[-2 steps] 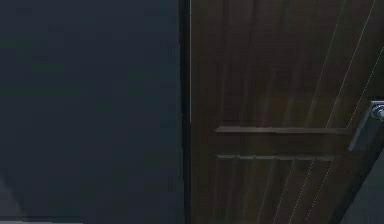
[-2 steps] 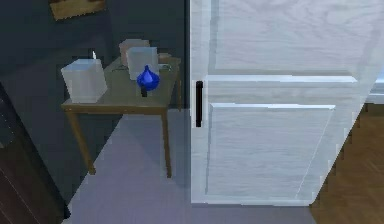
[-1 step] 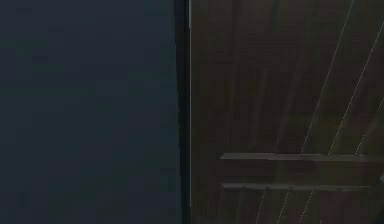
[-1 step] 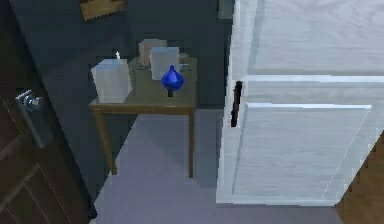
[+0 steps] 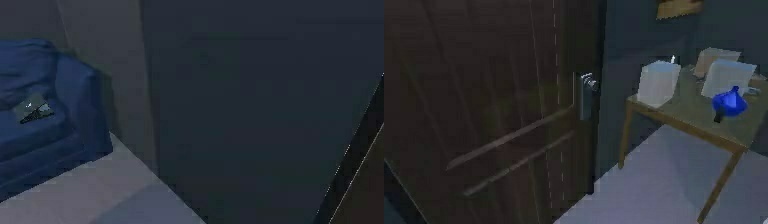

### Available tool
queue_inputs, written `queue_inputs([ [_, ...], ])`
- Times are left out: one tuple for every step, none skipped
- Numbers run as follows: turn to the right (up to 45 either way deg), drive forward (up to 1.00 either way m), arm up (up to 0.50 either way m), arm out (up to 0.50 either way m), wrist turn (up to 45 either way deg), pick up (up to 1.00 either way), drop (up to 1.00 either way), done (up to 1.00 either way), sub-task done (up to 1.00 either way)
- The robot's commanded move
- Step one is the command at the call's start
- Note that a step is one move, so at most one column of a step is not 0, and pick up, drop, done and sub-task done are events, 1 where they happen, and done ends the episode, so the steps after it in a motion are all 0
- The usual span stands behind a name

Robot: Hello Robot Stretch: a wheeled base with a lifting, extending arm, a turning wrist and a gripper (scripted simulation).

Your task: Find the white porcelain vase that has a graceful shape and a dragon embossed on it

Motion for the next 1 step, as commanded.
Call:
queue_inputs([
  [-24.0, 0.00, 0.00, 0.00, 0.0, 0.00, 0.00, 0.00, 0.00],
])
